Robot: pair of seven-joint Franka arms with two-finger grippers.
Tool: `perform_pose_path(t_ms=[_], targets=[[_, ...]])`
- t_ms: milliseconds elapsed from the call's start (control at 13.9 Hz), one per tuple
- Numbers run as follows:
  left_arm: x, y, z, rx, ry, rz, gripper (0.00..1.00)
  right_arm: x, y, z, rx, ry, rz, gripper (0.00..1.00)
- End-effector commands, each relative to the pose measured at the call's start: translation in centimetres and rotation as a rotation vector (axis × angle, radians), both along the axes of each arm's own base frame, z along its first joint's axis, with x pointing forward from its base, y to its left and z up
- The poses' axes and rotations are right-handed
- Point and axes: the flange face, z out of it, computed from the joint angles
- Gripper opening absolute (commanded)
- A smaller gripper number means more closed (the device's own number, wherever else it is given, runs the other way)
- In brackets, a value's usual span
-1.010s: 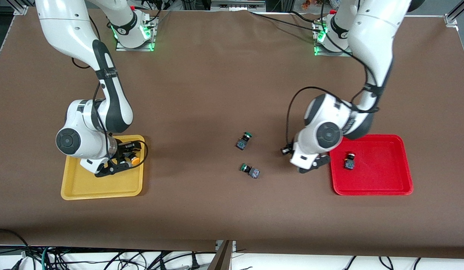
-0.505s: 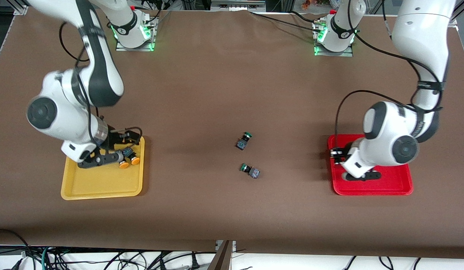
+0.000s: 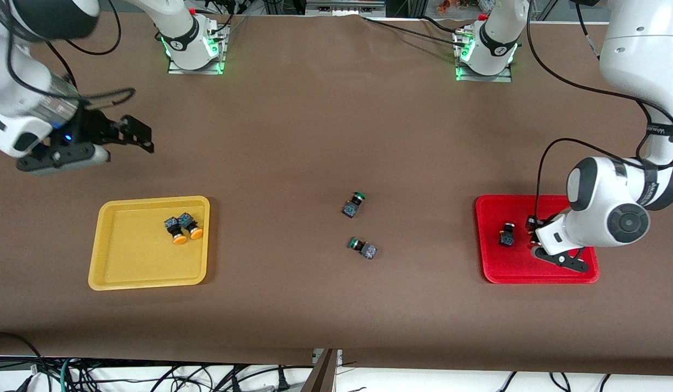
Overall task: Place red and yellow buttons in trays
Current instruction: 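Return the right gripper to rest while the left gripper releases the button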
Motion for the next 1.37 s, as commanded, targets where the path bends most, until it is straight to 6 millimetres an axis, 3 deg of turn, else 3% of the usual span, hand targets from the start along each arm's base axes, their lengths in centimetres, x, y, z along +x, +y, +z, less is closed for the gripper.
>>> perform_pose_path(t_ms=[0,144,289,361,433,577,722,866,1010,1299], targets=[[0.4,1.3,-1.7,0.003,-0.014,-0.121,0.25,-1.5,-0.5,0.4,-0.028,0.018,-0.034,1.00],[0.2,2.7,-3.4,-0.012,-0.009,-0.140,0.25,-1.4,-0.6,0.1,-0.035,0.021,-0.049,1.00],[0.4,2.7,-3.6,-0.014,-0.017,-0.142,0.29,-1.4,-0.4,0.1,-0.069,0.015,-0.050,1.00],[0.4,2.3,-3.7,-0.014,-0.015,-0.147,0.49,-1.4,-0.4,0.1,-0.085,0.013,-0.054,1.00],[0.4,2.0,-3.7,-0.015,-0.017,-0.146,0.99,-1.5,-0.4,0.3,-0.084,0.012,-0.053,1.00],[0.6,2.5,-3.2,-0.013,-0.023,-0.142,1.00,-1.6,-0.7,0.6,-0.083,0.008,-0.057,1.00],[1.1,2.8,-1.5,-0.011,-0.048,-0.132,1.00,-1.5,-0.8,1.2,-0.083,-0.005,-0.057,1.00],[1.6,1.6,3.7,-0.001,-0.117,-0.128,1.00,-1.2,-0.6,1.2,-0.083,-0.014,-0.053,1.00],[1.5,-1.6,8.8,-0.031,-0.140,-0.098,1.00,-1.0,-0.7,1.6,-0.083,-0.024,-0.047,1.00],[0.3,-4.8,20.9,-0.023,-0.057,-0.079,1.00,-0.4,-0.8,2.9,-0.097,-0.057,-0.041,1.00]])
